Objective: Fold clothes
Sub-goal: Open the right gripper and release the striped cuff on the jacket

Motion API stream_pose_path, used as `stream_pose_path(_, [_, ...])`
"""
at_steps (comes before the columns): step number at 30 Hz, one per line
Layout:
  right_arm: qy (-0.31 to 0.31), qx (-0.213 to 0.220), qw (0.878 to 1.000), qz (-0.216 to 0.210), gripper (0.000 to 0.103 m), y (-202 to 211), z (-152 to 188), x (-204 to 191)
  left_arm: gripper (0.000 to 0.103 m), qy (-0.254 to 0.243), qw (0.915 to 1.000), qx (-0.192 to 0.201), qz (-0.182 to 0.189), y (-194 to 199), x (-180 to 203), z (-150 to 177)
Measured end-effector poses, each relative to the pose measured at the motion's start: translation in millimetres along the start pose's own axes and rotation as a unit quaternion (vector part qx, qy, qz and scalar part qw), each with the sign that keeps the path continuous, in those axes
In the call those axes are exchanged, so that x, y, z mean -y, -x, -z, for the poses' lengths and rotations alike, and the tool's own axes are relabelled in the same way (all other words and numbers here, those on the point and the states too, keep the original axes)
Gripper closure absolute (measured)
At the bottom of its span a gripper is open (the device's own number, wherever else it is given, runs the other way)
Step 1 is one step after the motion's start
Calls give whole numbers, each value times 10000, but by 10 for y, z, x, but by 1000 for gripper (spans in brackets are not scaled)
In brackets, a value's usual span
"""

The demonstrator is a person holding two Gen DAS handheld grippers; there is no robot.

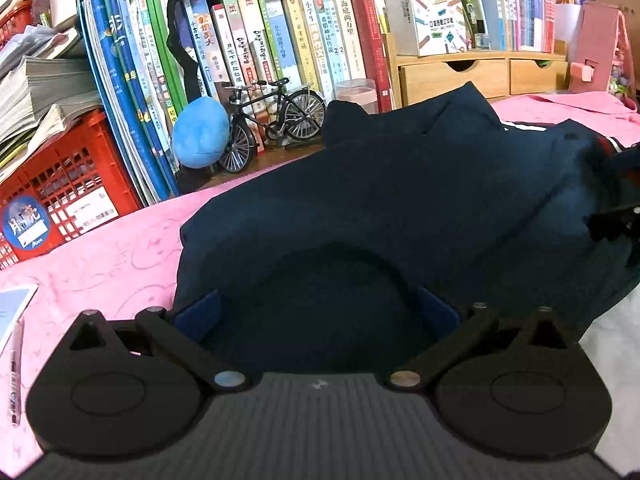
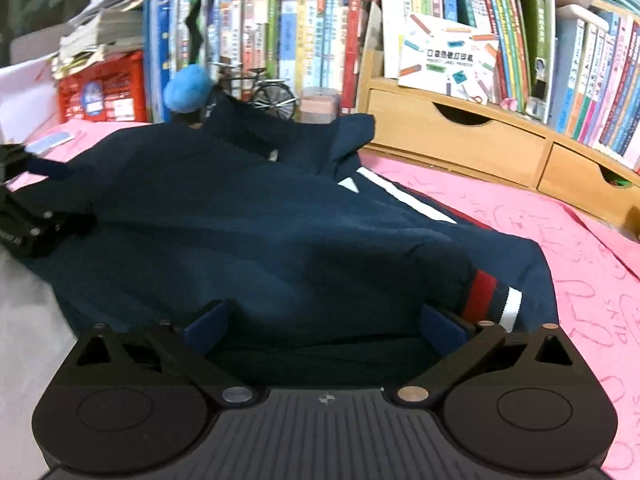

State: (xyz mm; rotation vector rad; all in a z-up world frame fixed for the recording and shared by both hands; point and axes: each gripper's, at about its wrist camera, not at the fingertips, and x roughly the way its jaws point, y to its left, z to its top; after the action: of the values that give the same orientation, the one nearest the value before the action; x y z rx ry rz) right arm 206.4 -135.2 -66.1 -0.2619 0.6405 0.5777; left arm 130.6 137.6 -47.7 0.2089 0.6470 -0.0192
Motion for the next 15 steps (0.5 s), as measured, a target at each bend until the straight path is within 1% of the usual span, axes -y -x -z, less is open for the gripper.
stream_pose_path(2, [-50,-10,9999,139,0,23,1,-43,0,89,10000,-39,-12,52,-9,6])
stream_pose_path(4, [-41,-111,9992,394,0,117,10,-123,0,225,9997,-115,11,143,-24,20])
stream_pose_path(5, [89,-152,9985,523,0,197,48,-158,0,236,9997,-101,31,246,-38,52])
stream_pose_path(6, [228,-182,9976,631,0,281,91,-187,0,184,9998,-63,54,332,-47,91])
stream_pose_path(7, [397,-148,9972,610,0,380,166,-168,0,90,9999,-36,47,429,-62,145])
stream_pose_path(8, [434,-138,9972,600,0,481,239,-117,0,19,9999,-86,-75,516,-89,202])
stream_pose_path(9, [243,-222,9973,657,0,590,296,-36,0,-48,9997,-147,-214,602,-119,260])
stream_pose_path(10, [44,-282,9971,704,0,705,354,42,0,44,9996,-127,-237,720,-163,311])
stream_pose_path(13, [-685,-38,9954,664,0,1152,534,192,0,389,9989,-31,-254,1086,-305,460])
stream_pose_path(15, [-806,153,9951,556,0,1412,630,64,0,603,9979,97,-192,1344,-274,510])
